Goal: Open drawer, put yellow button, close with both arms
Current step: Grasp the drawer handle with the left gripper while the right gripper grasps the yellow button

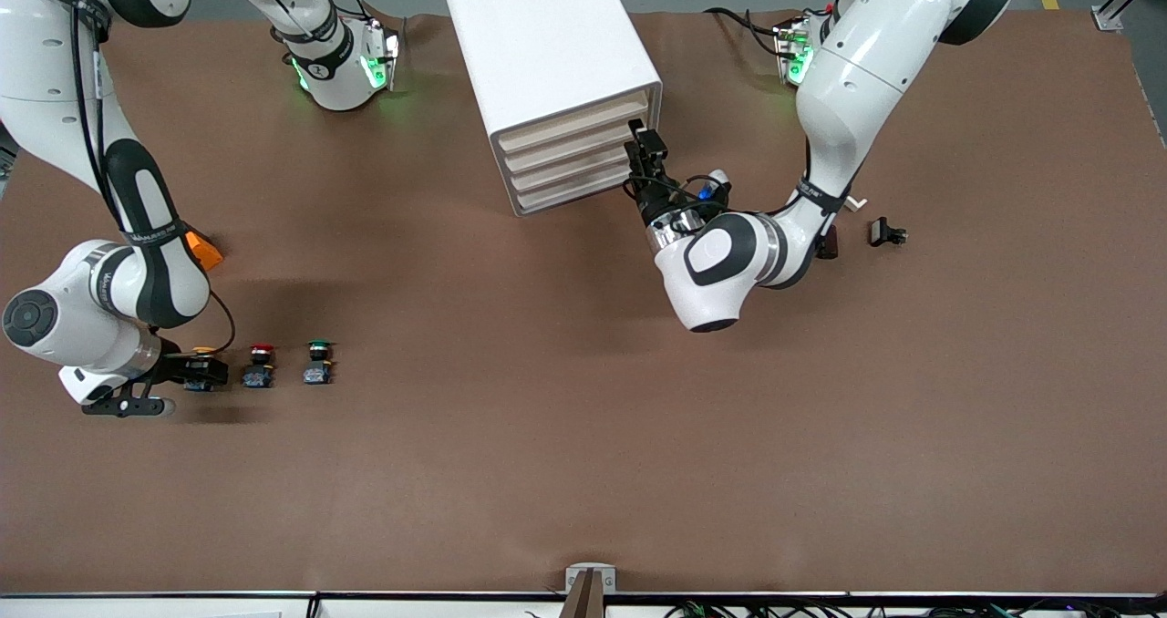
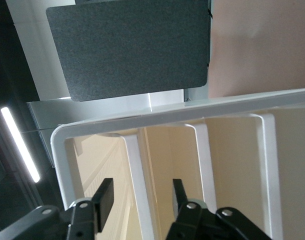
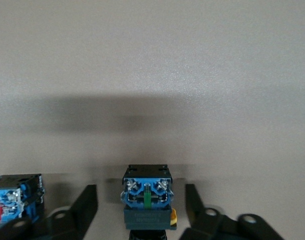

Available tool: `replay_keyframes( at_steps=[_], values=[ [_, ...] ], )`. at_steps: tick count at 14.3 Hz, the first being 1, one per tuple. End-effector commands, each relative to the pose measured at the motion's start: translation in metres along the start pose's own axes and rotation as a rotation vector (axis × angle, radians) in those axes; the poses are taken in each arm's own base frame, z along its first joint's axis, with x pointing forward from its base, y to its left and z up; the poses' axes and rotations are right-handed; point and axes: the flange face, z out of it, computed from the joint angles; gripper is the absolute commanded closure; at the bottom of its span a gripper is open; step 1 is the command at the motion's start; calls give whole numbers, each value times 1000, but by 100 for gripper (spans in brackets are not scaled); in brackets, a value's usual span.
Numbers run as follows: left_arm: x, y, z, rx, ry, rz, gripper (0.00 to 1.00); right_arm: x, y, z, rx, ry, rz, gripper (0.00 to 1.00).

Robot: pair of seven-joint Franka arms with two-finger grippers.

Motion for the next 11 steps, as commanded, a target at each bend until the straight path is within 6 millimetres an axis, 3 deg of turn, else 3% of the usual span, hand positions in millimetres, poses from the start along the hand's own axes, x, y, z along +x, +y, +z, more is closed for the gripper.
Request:
replay_keyframes(
  at_steps=[1, 6, 9, 11],
  values=[
    [-1, -11, 14, 16, 8, -32, 46, -1, 4, 2, 19, 4, 4, 100],
    [-3, -17, 42, 55, 56, -48, 50, 2, 4, -13, 32, -17, 16, 100],
    [-1, -15, 50, 64, 67, -57, 52, 8, -3, -60, 68, -73, 56, 100],
    [-2, -13, 52, 65, 71, -60, 52, 8, -21, -91, 76, -110, 97, 100]
  ],
)
